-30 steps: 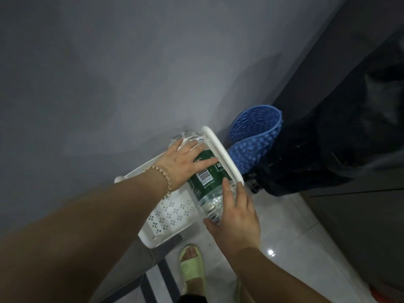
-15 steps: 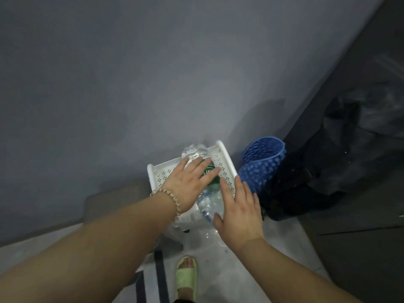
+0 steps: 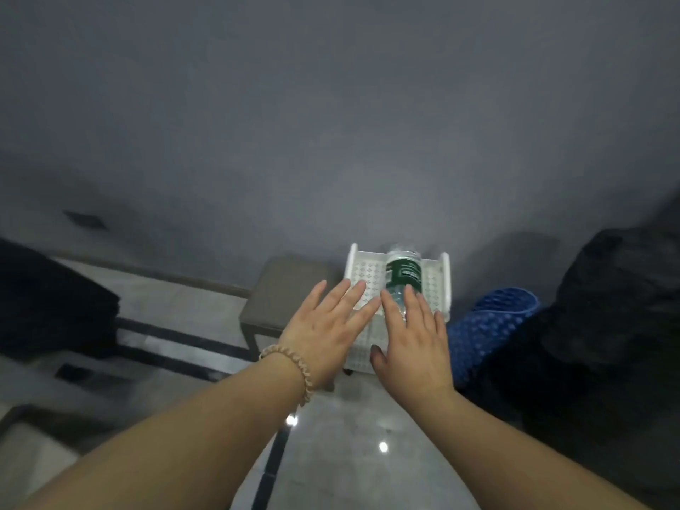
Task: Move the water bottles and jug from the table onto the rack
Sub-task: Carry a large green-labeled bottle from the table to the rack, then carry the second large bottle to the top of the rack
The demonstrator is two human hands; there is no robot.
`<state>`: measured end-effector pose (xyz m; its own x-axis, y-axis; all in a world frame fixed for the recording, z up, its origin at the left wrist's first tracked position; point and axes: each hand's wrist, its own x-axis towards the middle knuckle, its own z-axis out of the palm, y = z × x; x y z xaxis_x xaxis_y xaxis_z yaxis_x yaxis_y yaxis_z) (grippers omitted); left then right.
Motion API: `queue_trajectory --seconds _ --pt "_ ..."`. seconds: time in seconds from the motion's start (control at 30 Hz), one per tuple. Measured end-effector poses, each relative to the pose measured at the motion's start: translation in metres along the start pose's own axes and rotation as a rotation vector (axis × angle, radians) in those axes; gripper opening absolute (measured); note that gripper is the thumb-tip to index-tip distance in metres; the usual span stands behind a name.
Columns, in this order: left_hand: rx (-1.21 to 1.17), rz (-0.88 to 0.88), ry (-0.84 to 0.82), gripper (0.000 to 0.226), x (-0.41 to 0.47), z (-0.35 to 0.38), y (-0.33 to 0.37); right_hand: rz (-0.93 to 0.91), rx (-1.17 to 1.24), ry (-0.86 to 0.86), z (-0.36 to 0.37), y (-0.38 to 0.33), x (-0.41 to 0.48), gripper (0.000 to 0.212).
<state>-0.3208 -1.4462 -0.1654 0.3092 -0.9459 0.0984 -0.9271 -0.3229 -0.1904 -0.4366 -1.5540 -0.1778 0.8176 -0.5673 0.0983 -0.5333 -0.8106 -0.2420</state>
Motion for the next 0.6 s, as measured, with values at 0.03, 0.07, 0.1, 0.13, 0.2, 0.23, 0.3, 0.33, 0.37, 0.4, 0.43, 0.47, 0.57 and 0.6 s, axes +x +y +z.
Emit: queue_trajectory --seconds 0.03,0.07,0.1,0.13,0.2,0.23,0.3,0.33,0.37,0.4,0.43,0.47,0.57,0.6 --pt "0.015 -0.049 0.015 0.086 -0.017 -0.011 -0.007 -0.047 0.007 0.023 -0.004 -0.017 -0.006 0.086" --pt "0.021 -0.102 0.03 0.084 -0.034 -0.022 -0.014 -0.087 0.016 0.046 -0.008 -0.033 -0.012 0.086" --pt "0.036 -0.161 0.043 0.083 -0.055 -0.033 -0.021 -0.128 0.025 0.065 -0.013 -0.052 -0.02 0.086" --pt "0.046 -0.217 0.052 0.084 -0.074 -0.042 -0.027 -0.162 0.033 0.081 -0.017 -0.069 -0.028 0.086" --pt "0.066 -0.321 0.079 0.085 -0.122 -0.059 -0.038 -0.247 0.047 0.11 -0.025 -0.107 -0.047 0.087" --pt "0.068 -0.383 0.096 0.084 -0.153 -0.069 -0.045 -0.297 0.053 0.124 -0.028 -0.133 -0.061 0.087" --pt "0.082 -0.479 0.135 0.085 -0.21 -0.087 -0.056 -0.372 0.05 0.14 -0.034 -0.177 -0.087 0.086" --pt "0.106 -0.54 0.162 0.085 -0.249 -0.097 -0.062 -0.427 0.054 0.152 -0.037 -0.206 -0.106 0.086" --pt "0.103 -0.603 0.185 0.085 -0.283 -0.108 -0.066 -0.48 0.046 0.168 -0.039 -0.232 -0.124 0.086" --pt "0.111 -0.672 0.2 0.085 -0.328 -0.118 -0.072 -0.53 0.048 0.183 -0.042 -0.265 -0.15 0.086" --pt "0.123 -0.728 0.217 0.085 -0.363 -0.127 -0.074 -0.57 0.062 0.209 -0.043 -0.288 -0.173 0.085" --pt "0.117 -0.773 0.233 0.085 -0.398 -0.136 -0.074 -0.611 0.072 0.221 -0.045 -0.311 -0.197 0.084" --pt "0.132 -0.864 0.256 0.085 -0.516 -0.163 -0.074 -0.745 0.101 0.235 -0.043 -0.385 -0.274 0.084" --pt "0.137 -0.877 0.26 0.084 -0.544 -0.169 -0.074 -0.756 0.106 0.237 -0.045 -0.403 -0.291 0.084"
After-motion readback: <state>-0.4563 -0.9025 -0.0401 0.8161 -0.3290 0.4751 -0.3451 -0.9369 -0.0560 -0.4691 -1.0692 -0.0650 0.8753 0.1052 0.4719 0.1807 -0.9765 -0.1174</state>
